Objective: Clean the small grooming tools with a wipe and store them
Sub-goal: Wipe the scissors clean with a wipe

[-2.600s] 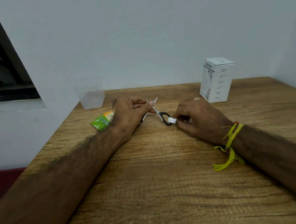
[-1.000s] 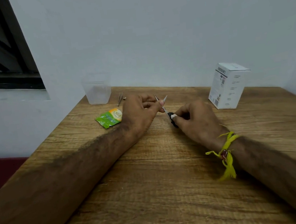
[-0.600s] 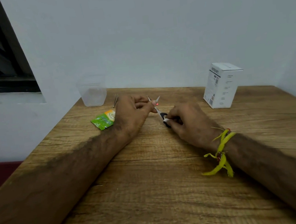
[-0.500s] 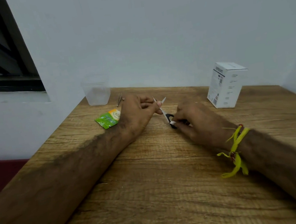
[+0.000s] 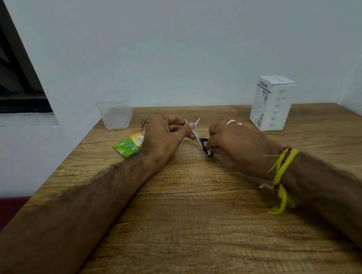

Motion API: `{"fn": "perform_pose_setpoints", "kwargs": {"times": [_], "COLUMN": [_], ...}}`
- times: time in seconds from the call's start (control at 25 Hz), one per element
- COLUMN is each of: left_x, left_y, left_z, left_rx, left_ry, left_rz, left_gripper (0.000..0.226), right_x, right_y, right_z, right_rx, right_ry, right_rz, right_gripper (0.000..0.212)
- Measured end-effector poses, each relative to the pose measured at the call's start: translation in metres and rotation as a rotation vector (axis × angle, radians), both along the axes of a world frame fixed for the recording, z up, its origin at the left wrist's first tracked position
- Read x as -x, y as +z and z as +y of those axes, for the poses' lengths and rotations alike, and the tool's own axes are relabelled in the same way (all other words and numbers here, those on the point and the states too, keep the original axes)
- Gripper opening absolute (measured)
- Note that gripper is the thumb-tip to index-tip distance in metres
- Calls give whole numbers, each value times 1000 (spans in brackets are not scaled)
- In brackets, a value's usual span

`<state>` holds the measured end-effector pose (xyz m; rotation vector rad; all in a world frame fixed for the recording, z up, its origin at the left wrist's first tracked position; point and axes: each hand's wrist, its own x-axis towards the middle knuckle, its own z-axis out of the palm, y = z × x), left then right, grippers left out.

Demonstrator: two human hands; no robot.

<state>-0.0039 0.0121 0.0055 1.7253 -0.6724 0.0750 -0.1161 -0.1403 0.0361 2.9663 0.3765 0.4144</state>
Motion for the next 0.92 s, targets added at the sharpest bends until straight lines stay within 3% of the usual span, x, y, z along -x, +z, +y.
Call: {"fn": "perform_pose_setpoints", "kwargs": {"times": [0.12, 0.36, 0.52, 0.6, 0.84, 0.92], "left_x": [3, 3, 4, 3, 6, 5], "left_y": [-1, 0, 0, -1, 0, 2], "left_z": [-3, -2, -2, -2, -5, -7], "left_rx": [9, -15, -34, -16, 21, 25], "left_ry": [15, 8, 0, 5, 48, 42], "left_rz": [-10, -4, -4, -6, 0, 2], "left_gripper": [16, 18, 18, 17, 9, 8], "right_x": [-2, -4, 6, 6, -9, -6], "right_y": [-10, -16, -13, -17, -21, -18], "right_z": [-2, 2, -2, 0, 13, 7], "right_rx": [-279, -591, -528, -467, -845, -825], "right_ry": [-62, -231, -177, -196, -401, -368], "right_rz": [-42, -94, -18, -72, -234, -178], "right_gripper": [17, 19, 13, 14, 11, 9]}}
